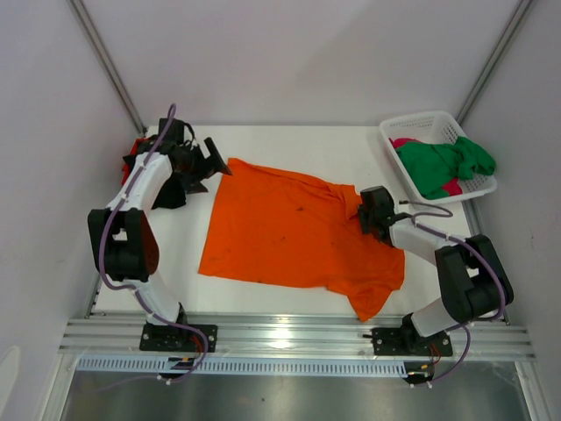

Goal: Fold and stack the t-shirts
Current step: Flatten out the tshirt, then grap the side of the flattened tshirt furthest away from the robot with both arms

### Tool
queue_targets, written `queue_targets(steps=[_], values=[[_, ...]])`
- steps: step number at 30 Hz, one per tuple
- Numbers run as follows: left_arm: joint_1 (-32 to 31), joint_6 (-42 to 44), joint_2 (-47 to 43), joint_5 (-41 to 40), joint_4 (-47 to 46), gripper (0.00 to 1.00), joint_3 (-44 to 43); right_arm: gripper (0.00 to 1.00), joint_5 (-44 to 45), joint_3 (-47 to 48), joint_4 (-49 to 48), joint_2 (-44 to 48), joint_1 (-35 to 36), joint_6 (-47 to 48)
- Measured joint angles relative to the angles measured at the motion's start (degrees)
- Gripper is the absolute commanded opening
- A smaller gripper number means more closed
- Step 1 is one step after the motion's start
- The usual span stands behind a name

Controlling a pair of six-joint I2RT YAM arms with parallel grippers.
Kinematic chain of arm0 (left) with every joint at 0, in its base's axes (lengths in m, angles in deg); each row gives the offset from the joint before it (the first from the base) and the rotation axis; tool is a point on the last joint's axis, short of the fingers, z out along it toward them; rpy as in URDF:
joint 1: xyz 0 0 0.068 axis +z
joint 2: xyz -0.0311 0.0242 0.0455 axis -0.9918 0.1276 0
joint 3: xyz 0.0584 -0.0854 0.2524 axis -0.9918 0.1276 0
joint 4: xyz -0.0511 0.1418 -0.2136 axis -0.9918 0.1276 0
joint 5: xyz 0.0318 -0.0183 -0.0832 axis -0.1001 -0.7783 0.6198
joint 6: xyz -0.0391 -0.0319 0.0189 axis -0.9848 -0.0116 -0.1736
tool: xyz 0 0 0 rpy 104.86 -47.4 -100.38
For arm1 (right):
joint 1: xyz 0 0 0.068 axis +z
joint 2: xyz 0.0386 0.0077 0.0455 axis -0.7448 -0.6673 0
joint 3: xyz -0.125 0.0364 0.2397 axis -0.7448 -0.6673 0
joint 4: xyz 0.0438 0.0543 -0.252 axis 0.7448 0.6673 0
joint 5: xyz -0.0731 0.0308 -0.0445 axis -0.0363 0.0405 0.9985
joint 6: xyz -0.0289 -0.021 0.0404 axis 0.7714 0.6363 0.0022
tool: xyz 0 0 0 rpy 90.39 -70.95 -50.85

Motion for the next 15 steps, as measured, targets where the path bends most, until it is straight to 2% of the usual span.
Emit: queue_targets(steps=[15], values=[[0.1, 0.0, 1.7, 0.3, -1.3, 1.00, 0.3, 0.43, 0.0, 1.9, -0.7, -0.2, -0.5, 2.5]])
